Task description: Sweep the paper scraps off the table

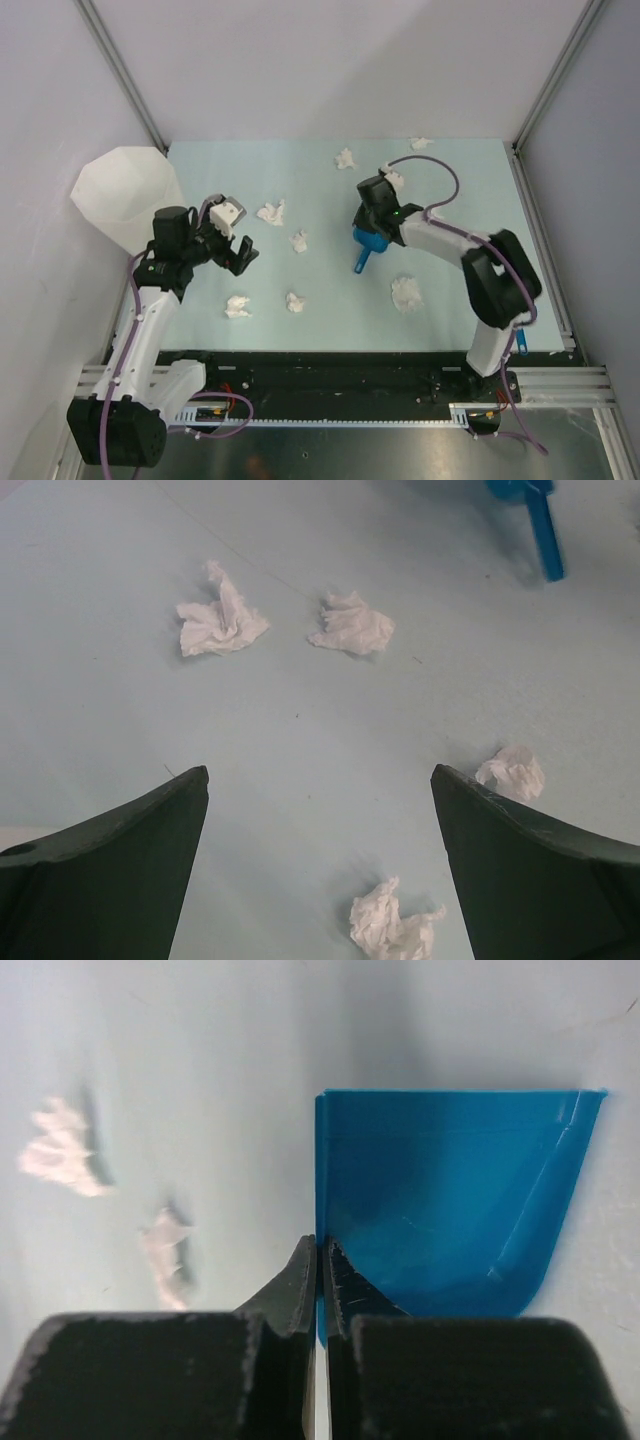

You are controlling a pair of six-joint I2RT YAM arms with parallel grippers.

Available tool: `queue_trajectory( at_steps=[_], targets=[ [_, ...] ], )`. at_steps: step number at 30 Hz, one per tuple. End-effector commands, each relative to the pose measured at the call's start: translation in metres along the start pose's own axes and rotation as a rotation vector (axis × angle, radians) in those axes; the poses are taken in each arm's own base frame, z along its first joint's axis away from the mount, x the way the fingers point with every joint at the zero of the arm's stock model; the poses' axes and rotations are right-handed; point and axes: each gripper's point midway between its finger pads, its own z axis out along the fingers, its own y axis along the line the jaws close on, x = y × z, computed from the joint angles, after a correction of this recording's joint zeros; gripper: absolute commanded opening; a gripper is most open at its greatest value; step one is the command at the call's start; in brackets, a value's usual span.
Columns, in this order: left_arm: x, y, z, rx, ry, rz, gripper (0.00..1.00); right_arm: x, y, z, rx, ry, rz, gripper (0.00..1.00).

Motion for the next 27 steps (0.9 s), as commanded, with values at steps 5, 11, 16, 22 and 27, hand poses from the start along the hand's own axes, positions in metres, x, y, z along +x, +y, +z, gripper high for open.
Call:
queue_trajectory(
  at_steps=[5, 11, 16, 22, 27],
  targets=[
    [0.012, 0.002, 0.004, -0.008, 0.040, 0.004, 0.97, 0.016, 0.019, 0.057, 0.020, 0.051, 0.085, 0.01],
    [0.018, 0.000, 0.006, 0.004, 0.049, 0.014, 0.98, 0.004, 0.015, 0.042, 0.036, 0.038, 0.008, 1.00],
    [0.018, 0.000, 0.005, 0.004, 0.049, 0.021, 0.98, -0.054, -0.056, -0.029, 0.348, -0.114, -0.079, 1.00],
    [0.012, -0.008, 0.006, 0.042, 0.028, 0.006, 0.98, -0.068, -0.238, -0.138, 1.016, -0.181, 0.265, 1.00],
    [0.008, -0.012, 0.006, 0.054, 0.019, -0.007, 0.97, -0.025, -0.316, -0.158, 1.048, -0.114, 0.571, 0.97]
  ],
)
